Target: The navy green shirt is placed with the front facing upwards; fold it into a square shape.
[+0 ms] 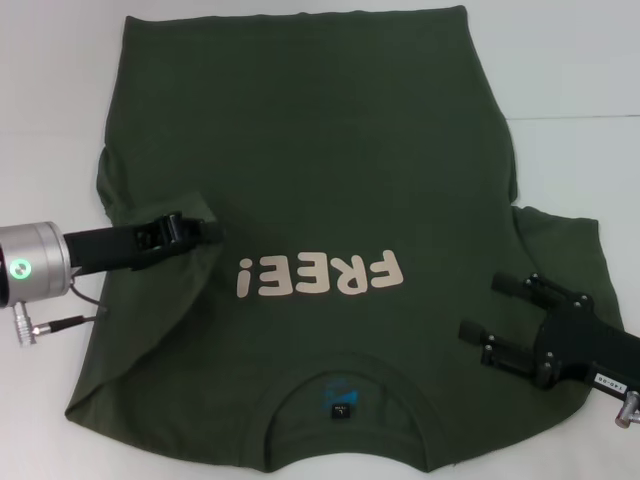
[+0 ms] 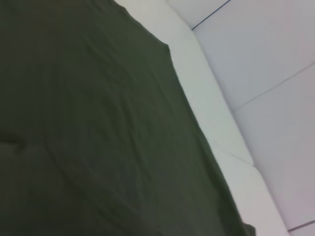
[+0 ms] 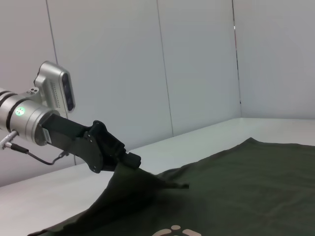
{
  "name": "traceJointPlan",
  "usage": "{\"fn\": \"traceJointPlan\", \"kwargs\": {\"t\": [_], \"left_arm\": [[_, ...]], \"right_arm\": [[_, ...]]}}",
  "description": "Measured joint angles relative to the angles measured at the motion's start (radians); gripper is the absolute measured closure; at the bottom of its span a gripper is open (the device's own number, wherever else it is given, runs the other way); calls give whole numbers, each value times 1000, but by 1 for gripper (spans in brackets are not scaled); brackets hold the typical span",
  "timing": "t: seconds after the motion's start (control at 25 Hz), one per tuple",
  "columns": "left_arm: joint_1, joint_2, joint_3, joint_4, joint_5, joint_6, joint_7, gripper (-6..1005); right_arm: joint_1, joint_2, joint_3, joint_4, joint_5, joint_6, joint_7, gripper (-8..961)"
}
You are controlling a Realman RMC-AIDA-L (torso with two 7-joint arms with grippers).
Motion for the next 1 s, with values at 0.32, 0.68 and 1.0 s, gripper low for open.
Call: {"fn": "traceJointPlan", "kwargs": {"t": [0.32,0.68,1.0], "left_arm": [[28,3,-1,-69,-102,-39,57,868],[66,26,-5,-40,-108,71,207,502],[151,14,-23,84,-117,343,584,285]], "right_arm": [[2,0,0,0,0,0,1,115],[9,-2,0,-12,4,-11,111,115],[19,-7,-10,-188,-6,-79,479,115]]}}
